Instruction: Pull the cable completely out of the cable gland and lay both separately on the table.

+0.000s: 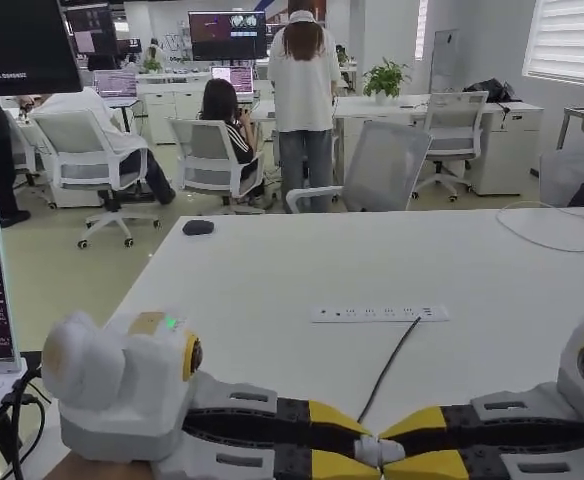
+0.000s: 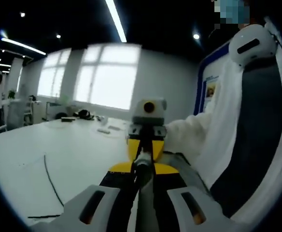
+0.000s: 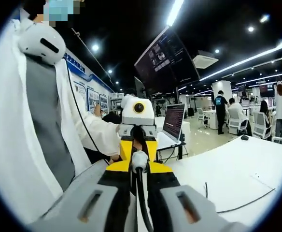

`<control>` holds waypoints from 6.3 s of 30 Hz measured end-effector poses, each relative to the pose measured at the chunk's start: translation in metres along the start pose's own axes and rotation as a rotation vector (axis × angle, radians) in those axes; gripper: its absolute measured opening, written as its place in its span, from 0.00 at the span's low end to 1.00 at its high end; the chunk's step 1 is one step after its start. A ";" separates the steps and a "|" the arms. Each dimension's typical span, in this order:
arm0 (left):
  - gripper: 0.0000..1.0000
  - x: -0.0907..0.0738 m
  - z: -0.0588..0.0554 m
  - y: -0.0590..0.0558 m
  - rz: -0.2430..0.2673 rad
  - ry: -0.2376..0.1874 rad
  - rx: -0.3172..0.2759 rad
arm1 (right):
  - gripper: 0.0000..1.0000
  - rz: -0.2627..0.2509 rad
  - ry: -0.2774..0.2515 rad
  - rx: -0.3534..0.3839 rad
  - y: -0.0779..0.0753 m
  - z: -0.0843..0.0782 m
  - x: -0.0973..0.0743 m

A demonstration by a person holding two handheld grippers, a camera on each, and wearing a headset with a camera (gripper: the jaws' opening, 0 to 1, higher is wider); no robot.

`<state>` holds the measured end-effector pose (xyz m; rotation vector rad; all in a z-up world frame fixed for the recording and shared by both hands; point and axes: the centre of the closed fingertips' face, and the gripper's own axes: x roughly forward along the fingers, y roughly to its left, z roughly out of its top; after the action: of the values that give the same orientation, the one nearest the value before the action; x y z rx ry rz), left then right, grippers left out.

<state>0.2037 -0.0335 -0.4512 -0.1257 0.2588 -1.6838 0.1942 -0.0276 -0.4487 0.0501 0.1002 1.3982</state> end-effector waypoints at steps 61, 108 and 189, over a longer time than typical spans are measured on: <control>0.16 0.001 -0.001 0.007 0.037 -0.001 0.190 | 0.11 0.034 -0.039 0.410 -0.006 -0.009 -0.001; 0.13 -0.004 -0.020 0.003 -0.054 0.115 -0.171 | 0.09 0.007 0.055 0.049 0.002 -0.017 0.006; 0.16 -0.004 -0.040 0.023 0.121 -0.020 -0.080 | 0.02 -0.115 0.455 -0.129 -0.036 -0.126 -0.039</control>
<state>0.2170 -0.0283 -0.4950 -0.1833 0.3126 -1.5519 0.2106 -0.0749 -0.5757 -0.3777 0.3846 1.2772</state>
